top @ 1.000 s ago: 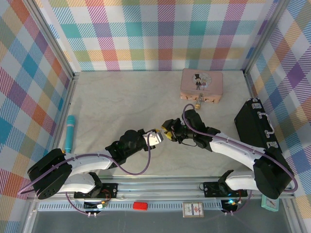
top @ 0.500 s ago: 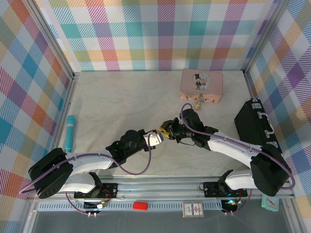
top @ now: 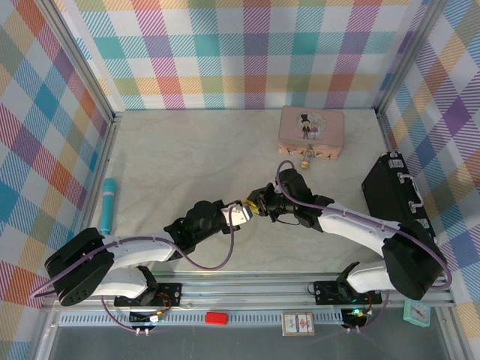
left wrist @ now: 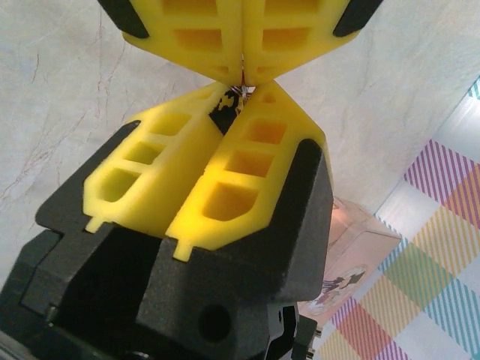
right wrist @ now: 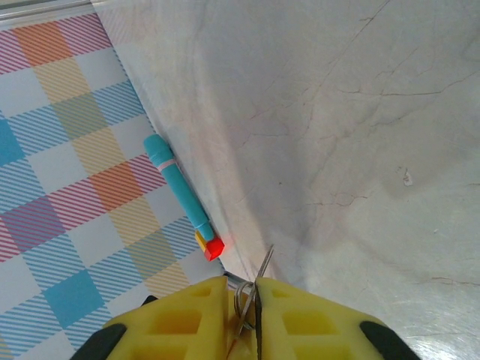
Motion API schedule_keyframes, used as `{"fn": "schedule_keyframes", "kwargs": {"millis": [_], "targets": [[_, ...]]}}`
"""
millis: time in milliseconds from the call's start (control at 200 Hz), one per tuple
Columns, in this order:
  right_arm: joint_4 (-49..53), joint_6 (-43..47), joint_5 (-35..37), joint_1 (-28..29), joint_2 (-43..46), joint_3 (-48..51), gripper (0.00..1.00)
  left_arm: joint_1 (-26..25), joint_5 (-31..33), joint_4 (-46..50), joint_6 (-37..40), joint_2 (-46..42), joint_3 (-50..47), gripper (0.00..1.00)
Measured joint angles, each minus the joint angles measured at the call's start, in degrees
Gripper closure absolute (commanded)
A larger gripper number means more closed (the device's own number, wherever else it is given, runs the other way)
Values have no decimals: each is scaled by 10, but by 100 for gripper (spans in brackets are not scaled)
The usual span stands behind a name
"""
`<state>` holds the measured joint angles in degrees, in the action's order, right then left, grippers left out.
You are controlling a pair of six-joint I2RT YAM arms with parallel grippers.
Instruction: Unlock the padlock with the key
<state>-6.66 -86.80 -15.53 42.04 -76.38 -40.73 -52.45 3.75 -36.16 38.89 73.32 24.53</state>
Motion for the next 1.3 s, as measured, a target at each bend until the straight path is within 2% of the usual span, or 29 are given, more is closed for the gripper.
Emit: {"fn": "schedule_keyframes", "kwargs": {"millis": [400, 560, 685, 815, 865, 940, 1155, 1300], "targets": [[-2, 2, 2, 0, -5, 0, 96, 0, 6, 3, 0, 2, 0, 100], [-1, 5, 3, 0, -5, 0, 100, 0, 5, -3, -2, 2, -5, 87], [19, 26, 8, 0, -5, -9, 100, 0, -3, -5, -17, -9, -8, 83], [65, 94, 21, -8, -5, -50, 100, 0, -7, 2, -47, -39, -7, 79], [77, 130, 24, -12, -5, -69, 100, 3, -7, 17, -65, -52, -2, 73], [89, 190, 30, -20, -5, -97, 100, 12, -7, 41, -102, -68, 13, 71], [104, 368, 52, -27, -5, -129, 100, 87, -12, 115, -244, -150, 50, 62], [64, 475, 50, -27, 6, -98, 100, 119, -29, 155, -324, -159, 76, 62]]}}
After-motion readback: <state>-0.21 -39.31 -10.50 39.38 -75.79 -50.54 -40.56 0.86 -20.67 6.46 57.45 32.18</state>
